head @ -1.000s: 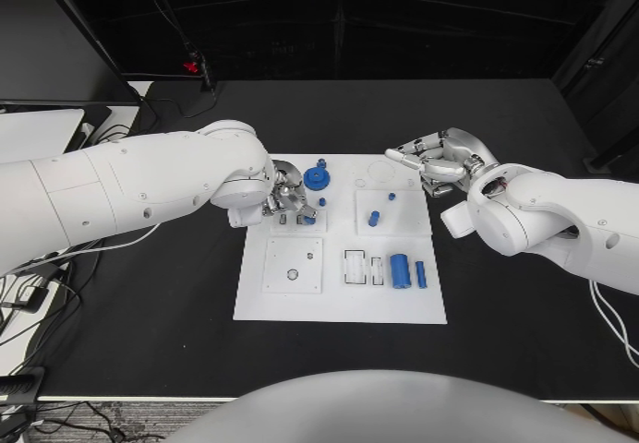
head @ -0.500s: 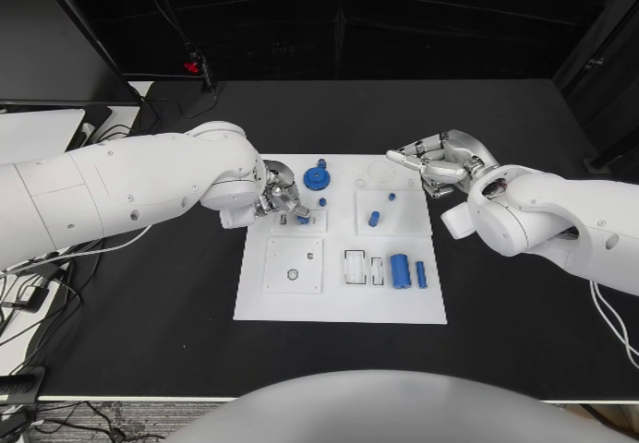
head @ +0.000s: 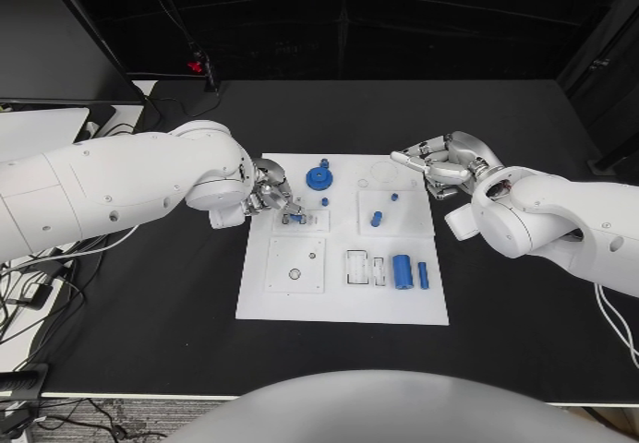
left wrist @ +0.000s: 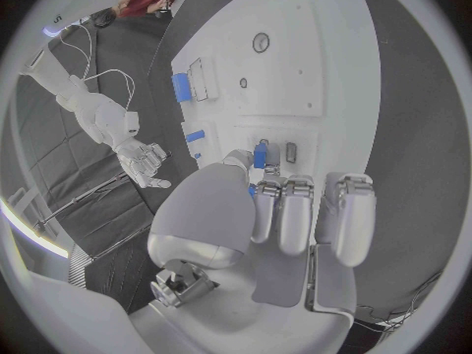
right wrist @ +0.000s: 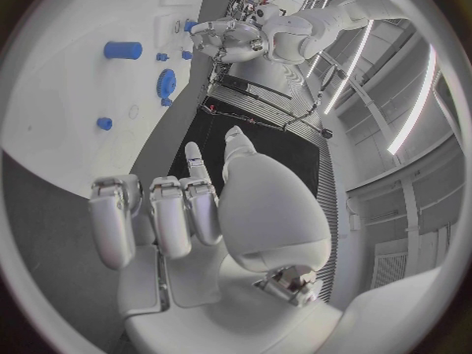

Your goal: Assemble the parts on the task board

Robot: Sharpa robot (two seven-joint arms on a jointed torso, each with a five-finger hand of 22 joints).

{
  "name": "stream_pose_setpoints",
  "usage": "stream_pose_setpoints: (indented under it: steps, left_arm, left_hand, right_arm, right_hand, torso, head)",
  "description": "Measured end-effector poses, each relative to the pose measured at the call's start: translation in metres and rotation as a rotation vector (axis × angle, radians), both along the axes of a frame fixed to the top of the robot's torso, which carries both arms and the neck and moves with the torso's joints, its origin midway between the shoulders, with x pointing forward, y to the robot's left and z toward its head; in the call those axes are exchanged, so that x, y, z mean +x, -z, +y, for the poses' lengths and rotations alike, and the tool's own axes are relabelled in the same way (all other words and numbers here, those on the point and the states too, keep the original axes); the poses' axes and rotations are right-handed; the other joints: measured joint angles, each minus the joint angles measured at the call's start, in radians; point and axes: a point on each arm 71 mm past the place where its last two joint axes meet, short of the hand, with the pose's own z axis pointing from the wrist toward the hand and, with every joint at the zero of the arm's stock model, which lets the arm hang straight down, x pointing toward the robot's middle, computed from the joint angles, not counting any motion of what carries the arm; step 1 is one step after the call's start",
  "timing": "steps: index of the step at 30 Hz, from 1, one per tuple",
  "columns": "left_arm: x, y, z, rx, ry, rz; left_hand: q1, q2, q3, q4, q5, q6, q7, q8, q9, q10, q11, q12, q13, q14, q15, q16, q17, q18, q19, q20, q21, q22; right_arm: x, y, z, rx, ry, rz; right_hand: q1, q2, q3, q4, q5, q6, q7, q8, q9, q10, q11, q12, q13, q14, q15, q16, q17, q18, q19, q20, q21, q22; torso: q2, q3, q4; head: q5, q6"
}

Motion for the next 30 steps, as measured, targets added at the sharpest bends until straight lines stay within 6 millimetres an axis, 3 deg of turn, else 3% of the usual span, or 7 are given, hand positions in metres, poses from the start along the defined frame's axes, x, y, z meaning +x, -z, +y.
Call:
stream_pose_setpoints:
  steps: [4,30]
  left_arm:
    - [0.0012,0.0,0.0004,0.002,-0.004,-0.001]
    - [0.0076,0.004,-0.0001,0.034,-0.029,0.008]
  left_hand:
    - [-0.007,-0.007,0.001,0.001,-0.02,0.0,0.0,0.0,0.007,0.0,0.0,-0.003,0.0,0.001,0.001,0.0,0.0,0.0,0.0,0.0,0.0,0.0]
    - [-0.021,-0.014,0.001,0.001,-0.04,0.0,0.0,0.001,0.012,-0.002,0.002,-0.007,0.0,0.0,0.003,0.0,0.0,0.0,0.0,0.0,0.0,0.0]
  right_arm:
    - [0.0,0.0002,0.0001,0.0,0.0,0.001]
    - [-0.0005,0.0004,0.0005,0.001,-0.002,0.002]
  right_hand:
    - [0.0,0.0,0.0,0.0,0.0,0.0,0.0,0.0,0.0,0.0,0.0,0.0,0.0,0.0,0.0,0.0,0.0,0.0,0.0,0.0,0.0,0.0]
    - [0.0,0.0,-0.003,0.003,0.0,0.0,0.0,0.0,0.0,0.0,0.0,0.0,0.0,0.0,0.0,0.0,0.0,0.0,0.0,0.0,0.0,0.0]
  torso:
    - [0.0,-0.0003,0.0]
    - [0.0,-0.0005,-0.0019]
  head:
    - [0.002,0.0]
    - [0.0,0.0]
